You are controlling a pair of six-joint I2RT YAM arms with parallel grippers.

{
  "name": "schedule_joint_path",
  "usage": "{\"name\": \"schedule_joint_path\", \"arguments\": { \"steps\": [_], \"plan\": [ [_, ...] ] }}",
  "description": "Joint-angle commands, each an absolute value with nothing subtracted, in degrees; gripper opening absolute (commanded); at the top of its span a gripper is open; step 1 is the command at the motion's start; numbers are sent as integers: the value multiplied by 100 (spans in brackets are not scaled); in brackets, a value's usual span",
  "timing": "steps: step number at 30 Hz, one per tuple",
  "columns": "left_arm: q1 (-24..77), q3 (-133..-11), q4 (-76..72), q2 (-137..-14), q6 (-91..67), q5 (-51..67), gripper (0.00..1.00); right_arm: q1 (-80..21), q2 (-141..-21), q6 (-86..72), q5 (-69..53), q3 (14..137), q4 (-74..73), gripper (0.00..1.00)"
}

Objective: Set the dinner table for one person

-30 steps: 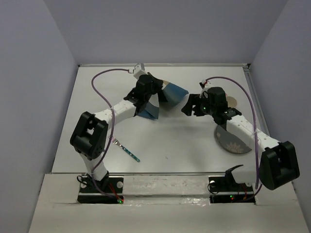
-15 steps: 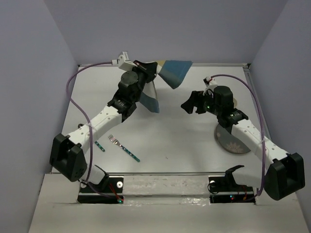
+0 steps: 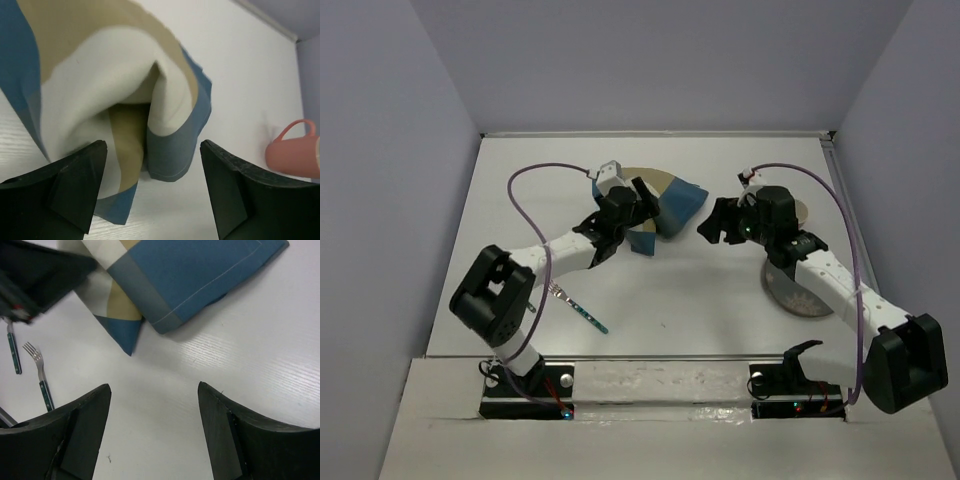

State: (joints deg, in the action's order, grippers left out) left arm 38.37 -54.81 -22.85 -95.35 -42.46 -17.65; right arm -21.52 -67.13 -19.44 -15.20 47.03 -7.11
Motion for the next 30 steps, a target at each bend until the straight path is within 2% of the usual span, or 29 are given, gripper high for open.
{"name": "schedule_joint_path", "arguments": {
  "steps": [1, 2, 5, 9, 11, 16, 21, 30],
  "plan": [
    [3298, -5266, -2777, -8315, -3796, -2374, 82, -2206, -6995, -1934, -1503, 4799, -615, 73],
    [2861, -5169, -2777, -8254, -3901, -2251, 81, -2258, -7031, -1942, -1529, 4816, -563, 70],
    [2225, -4992, -2830, -8410, -4122, -1759, 74, -2312, -7172, -1960, -1547, 4913, -536, 67],
    [1662, -5579, -2444, -9508, -3947, -1362, 68, -2469, -7242, -1951, -1538, 5010, -510, 62],
    [1600, -6150, -2216, -9947, -3789, -1319, 63, -2531, -7251, -1969, -1529, 5001, -483, 60],
    [1503, -7661, -1117, -11240, -3138, -1231, 61, -2654, -7181, -1986, -1529, 4905, -431, 59],
    [1415, -8497, -713, -11969, -2892, -1002, 62, -2707, -7084, -2030, -1564, 4773, -325, 59],
    [1415, -9693, 324, -13015, -2655, -1248, 57, -2812, -7075, -2013, -1608, 4790, -246, 60]
  ]
}}
